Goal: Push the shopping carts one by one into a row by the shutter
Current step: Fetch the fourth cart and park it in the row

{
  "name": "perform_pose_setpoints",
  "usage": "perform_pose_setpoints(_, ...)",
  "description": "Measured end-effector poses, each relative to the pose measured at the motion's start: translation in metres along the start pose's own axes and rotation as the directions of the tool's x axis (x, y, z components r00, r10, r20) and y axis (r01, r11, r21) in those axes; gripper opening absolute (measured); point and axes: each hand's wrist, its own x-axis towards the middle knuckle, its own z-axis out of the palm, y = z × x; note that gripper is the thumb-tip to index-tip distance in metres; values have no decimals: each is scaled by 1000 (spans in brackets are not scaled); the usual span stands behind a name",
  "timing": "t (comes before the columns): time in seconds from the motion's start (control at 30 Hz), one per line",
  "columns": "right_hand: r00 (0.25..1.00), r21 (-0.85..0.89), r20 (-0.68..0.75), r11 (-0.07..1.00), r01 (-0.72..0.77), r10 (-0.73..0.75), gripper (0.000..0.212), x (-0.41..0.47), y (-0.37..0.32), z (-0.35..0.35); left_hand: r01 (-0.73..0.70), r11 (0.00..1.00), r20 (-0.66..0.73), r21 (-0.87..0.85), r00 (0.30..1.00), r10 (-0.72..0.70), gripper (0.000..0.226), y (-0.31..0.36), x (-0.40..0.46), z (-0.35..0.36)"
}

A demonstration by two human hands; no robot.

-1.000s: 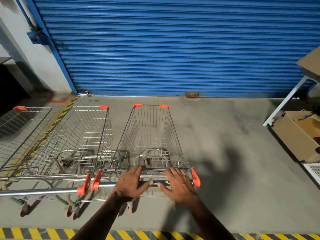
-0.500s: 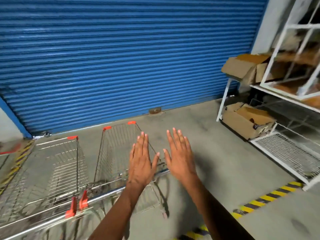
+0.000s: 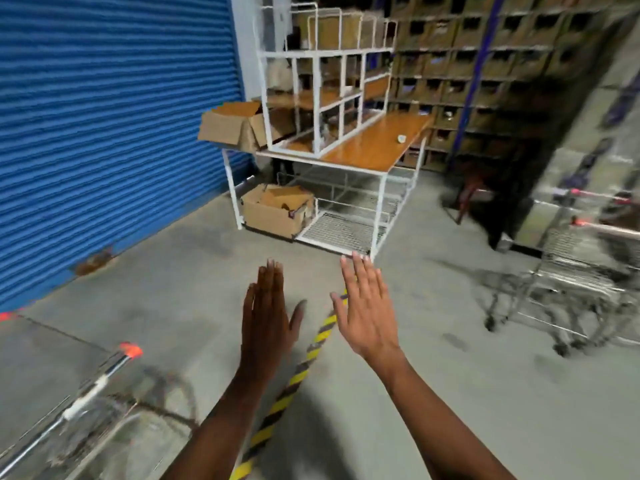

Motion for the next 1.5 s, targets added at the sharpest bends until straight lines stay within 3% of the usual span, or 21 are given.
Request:
perform_pose_setpoints(0.3,909,-164,-163,898,-408,383,71,-117,303,-153,-326,923,50,-203,938,342,81,329,46,103)
perform_pose_setpoints(0.5,816,-292,-280,764,-575,506,70,-205,494,-265,-461,808,15,-367,865,501,83,577,56,173)
perform_pose_setpoints(0.67,733,-367,-357,634,-680,579,70,-256,611,-349,-491,742,-19,-457,839,544,85,742,60,189)
perform_pose_setpoints(1.0,687,-410,-423,551,-727,591,71,-257,799,-420,-623,593,-107,-510,730,675,85,964,97,251)
perform_pose_setpoints(1.5,629,-428,-465,463,-776,623,70,-223,1115,-476,-670,520,-84,-530,651,754,87,1250,206,423)
